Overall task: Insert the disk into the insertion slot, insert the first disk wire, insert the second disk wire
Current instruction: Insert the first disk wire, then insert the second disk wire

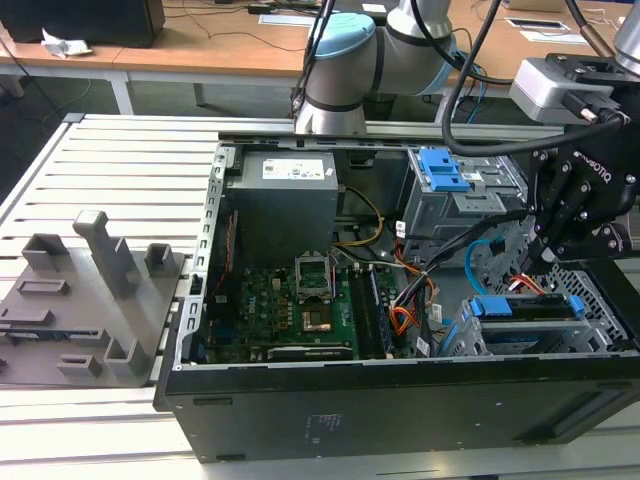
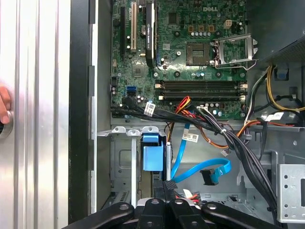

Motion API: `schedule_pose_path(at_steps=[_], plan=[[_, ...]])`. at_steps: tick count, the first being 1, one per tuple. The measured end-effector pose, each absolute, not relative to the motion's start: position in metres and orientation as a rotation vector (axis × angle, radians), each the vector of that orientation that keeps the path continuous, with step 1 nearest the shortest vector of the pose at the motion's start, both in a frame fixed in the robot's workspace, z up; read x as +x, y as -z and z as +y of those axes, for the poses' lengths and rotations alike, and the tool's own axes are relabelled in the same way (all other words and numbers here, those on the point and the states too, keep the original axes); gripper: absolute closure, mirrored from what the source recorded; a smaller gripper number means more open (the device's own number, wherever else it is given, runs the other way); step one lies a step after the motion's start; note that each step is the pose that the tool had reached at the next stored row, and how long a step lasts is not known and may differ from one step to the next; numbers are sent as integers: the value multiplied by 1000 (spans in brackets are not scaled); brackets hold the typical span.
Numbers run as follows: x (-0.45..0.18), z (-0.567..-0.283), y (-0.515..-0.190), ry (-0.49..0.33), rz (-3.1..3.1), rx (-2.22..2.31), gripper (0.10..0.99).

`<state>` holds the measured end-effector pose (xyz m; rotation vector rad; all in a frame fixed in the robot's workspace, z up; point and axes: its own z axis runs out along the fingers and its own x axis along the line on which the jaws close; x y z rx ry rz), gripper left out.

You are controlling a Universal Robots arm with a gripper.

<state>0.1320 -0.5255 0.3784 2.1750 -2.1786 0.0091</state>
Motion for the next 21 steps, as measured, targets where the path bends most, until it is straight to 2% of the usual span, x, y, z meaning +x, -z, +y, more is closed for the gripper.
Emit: schedule_pose_path(at_steps=[6,8,9,10,14,21], plan=[[132,-525,-378,-9,-2179,2175,973],[132,-525,-378,-9,-2179,2175,851],[132,-525,-378,-9,-2179,2175,851],[132,-525,-378,-9,-2179,2175,784],[132,-518,-378,-9,-2179,2175,784],[132,-487,-378,-10,-2178,2175,784]])
